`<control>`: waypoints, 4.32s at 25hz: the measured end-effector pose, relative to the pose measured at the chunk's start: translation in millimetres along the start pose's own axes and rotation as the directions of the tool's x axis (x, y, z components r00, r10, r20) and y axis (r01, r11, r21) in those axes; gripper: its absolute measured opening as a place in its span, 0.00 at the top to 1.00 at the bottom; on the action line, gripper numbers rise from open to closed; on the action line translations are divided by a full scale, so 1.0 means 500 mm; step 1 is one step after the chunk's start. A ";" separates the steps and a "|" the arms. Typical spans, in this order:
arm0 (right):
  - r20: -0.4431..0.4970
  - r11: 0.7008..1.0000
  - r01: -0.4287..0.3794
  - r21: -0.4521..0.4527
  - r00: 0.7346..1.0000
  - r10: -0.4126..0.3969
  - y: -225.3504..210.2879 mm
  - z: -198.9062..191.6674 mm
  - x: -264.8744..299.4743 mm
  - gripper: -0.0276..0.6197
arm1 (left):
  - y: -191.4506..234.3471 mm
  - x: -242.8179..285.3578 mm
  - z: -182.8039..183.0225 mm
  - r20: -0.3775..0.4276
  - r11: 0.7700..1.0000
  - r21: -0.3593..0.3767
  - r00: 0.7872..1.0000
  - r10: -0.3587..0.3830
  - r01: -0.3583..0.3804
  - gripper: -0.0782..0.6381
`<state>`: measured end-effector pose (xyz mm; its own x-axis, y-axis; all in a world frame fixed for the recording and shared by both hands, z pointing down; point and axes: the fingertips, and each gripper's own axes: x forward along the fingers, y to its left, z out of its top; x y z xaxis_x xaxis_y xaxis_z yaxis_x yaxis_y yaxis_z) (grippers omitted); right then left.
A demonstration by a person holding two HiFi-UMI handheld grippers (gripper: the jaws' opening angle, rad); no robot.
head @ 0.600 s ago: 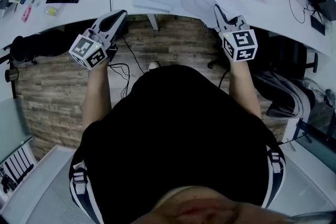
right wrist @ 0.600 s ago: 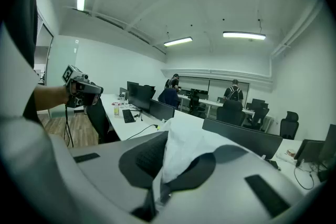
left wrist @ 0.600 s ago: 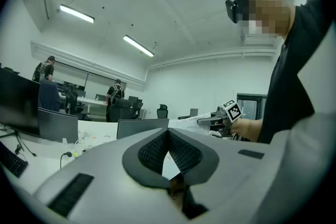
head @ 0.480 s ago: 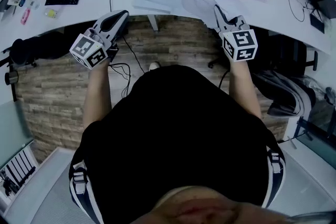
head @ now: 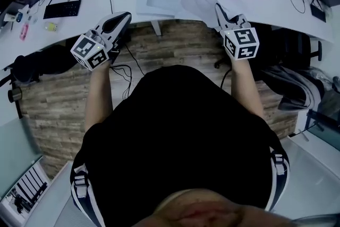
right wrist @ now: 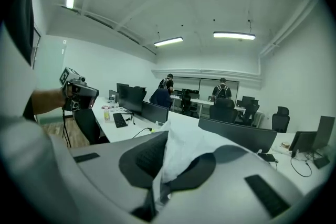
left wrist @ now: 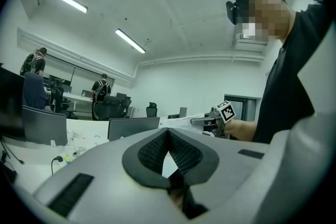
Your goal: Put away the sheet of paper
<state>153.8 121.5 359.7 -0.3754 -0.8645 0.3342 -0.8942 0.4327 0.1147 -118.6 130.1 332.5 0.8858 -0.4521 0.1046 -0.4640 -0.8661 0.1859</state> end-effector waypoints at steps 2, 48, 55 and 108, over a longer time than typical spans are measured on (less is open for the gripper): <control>0.001 1.000 0.020 0.009 1.000 -0.020 0.001 0.003 0.005 0.93 | 0.011 -0.004 0.000 -0.007 1.000 0.005 1.000 -0.011 0.011 0.86; -0.094 1.000 0.025 0.017 0.995 -0.024 0.084 -0.006 0.126 0.93 | 0.112 -0.120 -0.041 -0.040 0.994 -0.076 0.996 -0.081 0.077 0.86; -0.087 0.999 0.023 0.024 0.996 -0.021 0.058 -0.004 0.148 0.93 | 0.120 -0.085 -0.061 -0.081 0.990 -0.096 0.991 -0.110 0.102 0.86; -0.150 0.983 -0.175 0.052 0.972 0.181 -0.204 -0.055 0.463 0.93 | 0.315 0.242 -0.071 -0.194 0.978 -0.210 0.980 -0.041 -0.001 0.86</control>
<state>164.9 -115.6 451.1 -0.4903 -0.7234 0.4861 -0.8260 0.5637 0.0058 -84.8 -53.1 409.2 0.8861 -0.3663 0.2841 -0.4555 -0.8016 0.3873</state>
